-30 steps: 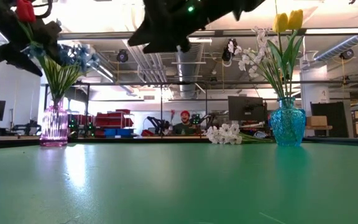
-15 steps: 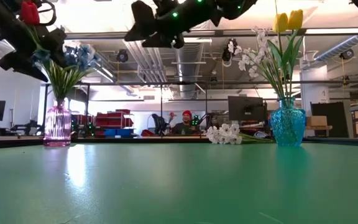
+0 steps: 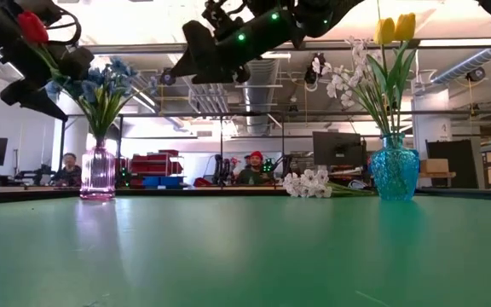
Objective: Sort flowers into vase by color
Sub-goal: Put the blue flowers into the purple vase
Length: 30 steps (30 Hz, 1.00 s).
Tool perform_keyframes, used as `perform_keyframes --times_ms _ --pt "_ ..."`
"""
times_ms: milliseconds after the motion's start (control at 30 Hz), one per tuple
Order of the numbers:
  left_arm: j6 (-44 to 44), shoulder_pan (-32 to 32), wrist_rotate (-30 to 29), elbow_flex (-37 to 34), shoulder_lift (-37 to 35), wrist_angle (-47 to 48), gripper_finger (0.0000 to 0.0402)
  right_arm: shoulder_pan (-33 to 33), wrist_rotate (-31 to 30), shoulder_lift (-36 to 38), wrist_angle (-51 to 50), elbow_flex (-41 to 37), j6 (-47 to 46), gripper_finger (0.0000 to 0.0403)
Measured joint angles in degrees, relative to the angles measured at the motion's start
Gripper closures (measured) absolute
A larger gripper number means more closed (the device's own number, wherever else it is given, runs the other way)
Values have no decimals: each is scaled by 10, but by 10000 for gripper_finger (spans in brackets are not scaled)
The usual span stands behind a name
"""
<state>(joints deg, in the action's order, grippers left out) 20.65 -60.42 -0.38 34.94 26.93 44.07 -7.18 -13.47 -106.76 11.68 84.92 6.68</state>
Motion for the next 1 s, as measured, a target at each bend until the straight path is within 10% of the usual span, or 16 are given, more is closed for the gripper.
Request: perform_keyframes --times_ms 567,1000 --pt "35 8 85 -4 21 -51 20 -17 56 -63 139 -5 3 76" --pt "41 55 86 -5 67 -144 20 -59 82 -212 150 142 -37 76"
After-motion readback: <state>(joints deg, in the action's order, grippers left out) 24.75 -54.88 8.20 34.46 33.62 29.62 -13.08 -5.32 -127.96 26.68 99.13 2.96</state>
